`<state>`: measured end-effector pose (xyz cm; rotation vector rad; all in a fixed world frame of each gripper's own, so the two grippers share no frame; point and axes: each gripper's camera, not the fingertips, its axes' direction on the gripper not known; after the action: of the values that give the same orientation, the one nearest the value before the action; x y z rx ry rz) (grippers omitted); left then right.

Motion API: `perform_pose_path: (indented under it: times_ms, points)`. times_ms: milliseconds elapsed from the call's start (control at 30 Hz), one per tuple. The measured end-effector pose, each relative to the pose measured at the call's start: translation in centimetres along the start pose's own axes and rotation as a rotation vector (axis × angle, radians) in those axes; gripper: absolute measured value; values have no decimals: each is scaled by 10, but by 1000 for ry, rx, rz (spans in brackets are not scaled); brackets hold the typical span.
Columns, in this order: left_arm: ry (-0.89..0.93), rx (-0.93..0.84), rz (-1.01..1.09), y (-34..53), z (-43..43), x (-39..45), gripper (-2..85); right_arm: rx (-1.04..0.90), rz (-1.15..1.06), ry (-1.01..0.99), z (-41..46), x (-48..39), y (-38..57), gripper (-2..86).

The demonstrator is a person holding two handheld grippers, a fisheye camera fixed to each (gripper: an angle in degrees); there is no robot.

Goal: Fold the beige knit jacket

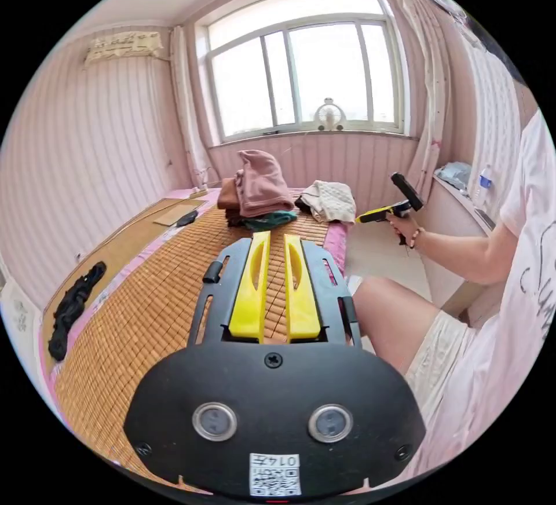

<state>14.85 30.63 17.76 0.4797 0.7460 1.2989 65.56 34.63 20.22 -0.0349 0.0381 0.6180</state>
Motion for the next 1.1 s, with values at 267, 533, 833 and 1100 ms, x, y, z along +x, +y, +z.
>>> perform_pose_path:
  times_ms: [267, 533, 833, 1100]
  points:
    - [266, -206, 90, -103, 284, 18, 78, 204, 378, -22, 86, 79, -29, 176]
    - [335, -407, 109, -142, 489, 44, 107, 180, 396, 120, 113, 119, -47, 126]
    - [298, -511, 66, -172, 582, 69, 100, 323, 345, -8, 88, 172, -37, 27]
    - [329, -390, 76, -197, 513, 44, -4, 494, 261, -38, 51, 183, -34, 15]
